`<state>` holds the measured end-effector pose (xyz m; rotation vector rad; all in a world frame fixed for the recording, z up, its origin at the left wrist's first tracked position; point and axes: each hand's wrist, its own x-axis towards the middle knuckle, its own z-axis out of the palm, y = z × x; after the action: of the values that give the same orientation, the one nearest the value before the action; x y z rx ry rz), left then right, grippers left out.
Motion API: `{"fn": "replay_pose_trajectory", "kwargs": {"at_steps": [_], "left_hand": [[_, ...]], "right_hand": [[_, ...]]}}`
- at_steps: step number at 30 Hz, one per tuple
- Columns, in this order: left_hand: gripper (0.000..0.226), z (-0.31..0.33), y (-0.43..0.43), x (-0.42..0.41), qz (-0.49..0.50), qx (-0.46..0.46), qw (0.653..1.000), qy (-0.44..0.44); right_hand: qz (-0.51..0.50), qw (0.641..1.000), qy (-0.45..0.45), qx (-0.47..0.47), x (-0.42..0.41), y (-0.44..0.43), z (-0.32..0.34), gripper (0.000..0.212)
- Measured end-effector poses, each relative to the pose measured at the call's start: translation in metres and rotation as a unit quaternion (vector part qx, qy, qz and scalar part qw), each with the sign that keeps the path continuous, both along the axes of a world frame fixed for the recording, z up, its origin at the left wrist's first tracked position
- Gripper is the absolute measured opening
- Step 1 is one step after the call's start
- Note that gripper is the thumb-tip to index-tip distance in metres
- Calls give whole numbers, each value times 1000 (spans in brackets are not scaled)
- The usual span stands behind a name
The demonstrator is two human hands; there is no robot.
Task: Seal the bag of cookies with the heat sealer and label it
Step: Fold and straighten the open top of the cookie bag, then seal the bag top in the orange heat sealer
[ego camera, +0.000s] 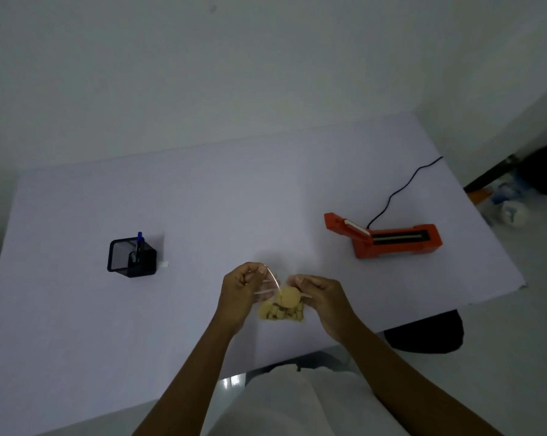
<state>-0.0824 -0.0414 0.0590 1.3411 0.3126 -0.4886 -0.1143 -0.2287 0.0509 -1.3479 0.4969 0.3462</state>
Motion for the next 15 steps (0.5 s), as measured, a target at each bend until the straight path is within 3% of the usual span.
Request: {"fn": "replay_pose_trajectory", "kwargs": {"at_steps": [6, 15], "left_hand": [[21, -3, -27, -2, 2, 12, 1000, 15], [24, -23, -136, -2, -37, 7, 997, 72]], "right_hand": [[1, 999, -23, -26, -8, -26, 1, 20], [-84, 994, 52, -45, -14, -111, -17, 26]]}}
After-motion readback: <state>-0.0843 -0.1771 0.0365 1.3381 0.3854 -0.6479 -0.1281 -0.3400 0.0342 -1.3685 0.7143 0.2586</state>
